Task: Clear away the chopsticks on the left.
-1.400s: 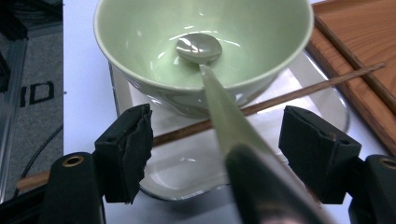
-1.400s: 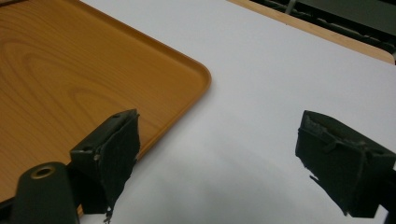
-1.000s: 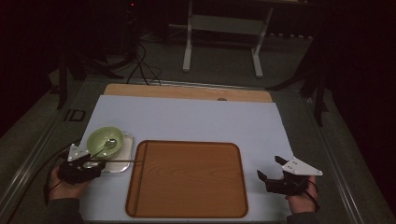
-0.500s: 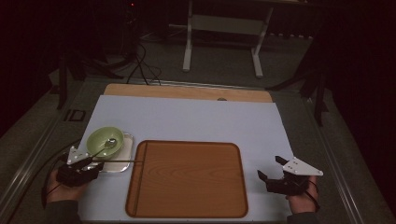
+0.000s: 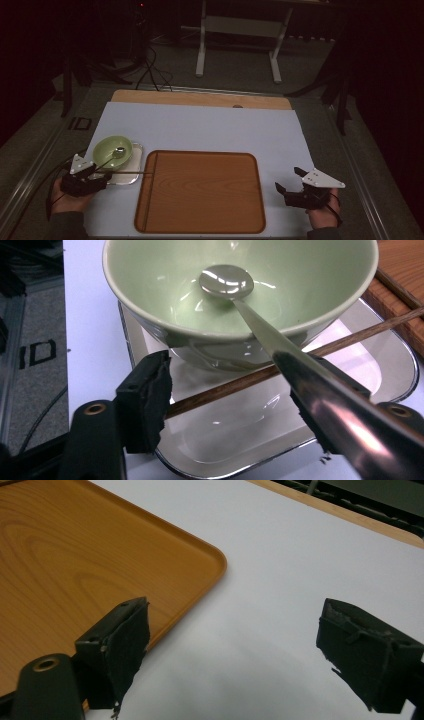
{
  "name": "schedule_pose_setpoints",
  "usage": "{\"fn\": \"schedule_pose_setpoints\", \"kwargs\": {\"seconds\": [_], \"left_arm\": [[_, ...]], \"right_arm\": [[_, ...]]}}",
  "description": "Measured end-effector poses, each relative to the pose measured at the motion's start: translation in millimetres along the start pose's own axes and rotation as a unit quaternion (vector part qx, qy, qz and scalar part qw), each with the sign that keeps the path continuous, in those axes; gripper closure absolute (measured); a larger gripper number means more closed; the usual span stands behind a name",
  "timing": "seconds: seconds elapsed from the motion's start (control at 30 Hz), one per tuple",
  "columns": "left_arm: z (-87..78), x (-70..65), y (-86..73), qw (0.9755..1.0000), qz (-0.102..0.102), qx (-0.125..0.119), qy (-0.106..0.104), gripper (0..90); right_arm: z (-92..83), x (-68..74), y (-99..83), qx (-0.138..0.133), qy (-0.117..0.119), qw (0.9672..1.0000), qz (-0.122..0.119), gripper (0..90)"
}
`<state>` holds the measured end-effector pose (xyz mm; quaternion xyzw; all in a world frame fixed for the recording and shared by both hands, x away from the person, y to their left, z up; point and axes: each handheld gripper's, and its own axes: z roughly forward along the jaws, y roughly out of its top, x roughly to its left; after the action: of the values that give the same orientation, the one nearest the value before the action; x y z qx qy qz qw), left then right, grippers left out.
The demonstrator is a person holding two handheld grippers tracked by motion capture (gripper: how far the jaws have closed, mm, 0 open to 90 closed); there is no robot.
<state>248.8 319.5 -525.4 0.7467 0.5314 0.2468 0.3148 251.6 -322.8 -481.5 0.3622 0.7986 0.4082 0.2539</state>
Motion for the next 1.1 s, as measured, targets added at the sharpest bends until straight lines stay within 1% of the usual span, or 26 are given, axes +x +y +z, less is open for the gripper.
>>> {"fn": "schedule_pose_setpoints", "kwargs": {"seconds": [0.17,0.33,0.47,0.53,0.67,0.8,0.9,1.1], "left_arm": [[0.3,0.0,-3.4,0.9999,0.0,0.011,-0.01,45.2],[-4.7,-4.0,-7.1,0.9998,0.006,0.017,-0.009,49.7],[-7.3,-5.5,-8.5,0.9998,0.003,0.018,-0.009,54.2],[-8.0,-6.8,-8.7,0.9997,0.006,0.019,-0.011,57.3],[-8.7,-11.7,-7.9,0.9996,0.016,0.019,-0.012,64.0],[-11.3,-18.3,-7.6,0.9991,0.035,0.016,-0.016,70.4],[-13.3,-21.5,-7.5,0.9988,0.044,0.016,-0.017,72.8],[-11.8,-31.0,-4.2,0.9969,0.075,0.02,-0.011,76.3]], "right_arm": [[-0.6,-0.3,-0.1,-0.002,0.0,1.0,0.001,13.7],[-1.2,-0.8,-0.2,-0.003,-0.002,1.0,0.003,13.7],[-1.4,-0.8,-0.2,-0.003,-0.002,1.0,0.002,13.7],[-1.7,-0.8,-0.2,-0.003,-0.002,1.0,0.002,13.7],[-1.7,-1.1,-0.5,-0.003,-0.003,1.0,0.004,13.7],[-1.9,-1.2,-0.5,-0.002,-0.003,1.0,0.004,13.7],[-2.1,-1.2,-0.6,-0.001,-0.003,1.0,0.005,13.7],[-1.4,-0.9,-0.6,0.001,-0.002,1.0,0.003,13.7]]}}
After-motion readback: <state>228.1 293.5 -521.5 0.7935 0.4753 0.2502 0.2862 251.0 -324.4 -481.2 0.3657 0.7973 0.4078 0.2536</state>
